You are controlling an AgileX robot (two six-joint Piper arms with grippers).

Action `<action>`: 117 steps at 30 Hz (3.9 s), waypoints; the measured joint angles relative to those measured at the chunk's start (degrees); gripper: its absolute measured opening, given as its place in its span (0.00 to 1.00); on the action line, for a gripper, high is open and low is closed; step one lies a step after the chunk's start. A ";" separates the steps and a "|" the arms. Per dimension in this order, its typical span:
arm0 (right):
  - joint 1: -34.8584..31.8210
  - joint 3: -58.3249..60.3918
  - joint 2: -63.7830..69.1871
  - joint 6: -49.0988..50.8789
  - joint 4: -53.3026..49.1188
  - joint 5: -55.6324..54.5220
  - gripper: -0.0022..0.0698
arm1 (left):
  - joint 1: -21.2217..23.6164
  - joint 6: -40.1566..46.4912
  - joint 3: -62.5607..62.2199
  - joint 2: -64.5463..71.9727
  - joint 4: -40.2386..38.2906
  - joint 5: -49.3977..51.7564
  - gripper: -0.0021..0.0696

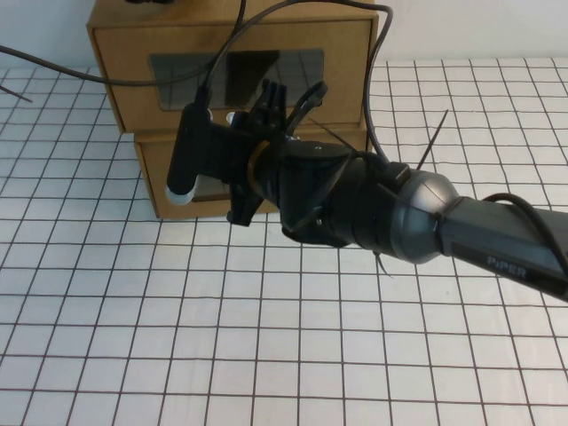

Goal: Open the shoe box
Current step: 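Pull the top drawer of the cardboard box fully open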

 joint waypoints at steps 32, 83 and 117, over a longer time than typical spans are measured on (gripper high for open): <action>-1.11 -0.23 -0.05 0.00 -0.70 0.80 0.28 | 0.02 0.21 -0.08 -0.18 -0.02 2.20 0.03; -1.11 -4.76 4.08 -4.64 -10.99 7.40 0.13 | 0.12 0.21 -0.21 -0.31 -0.12 3.61 0.03; 13.60 24.94 -18.70 4.73 -9.85 15.65 0.04 | 0.12 -2.76 -0.21 -0.55 -1.03 6.66 0.03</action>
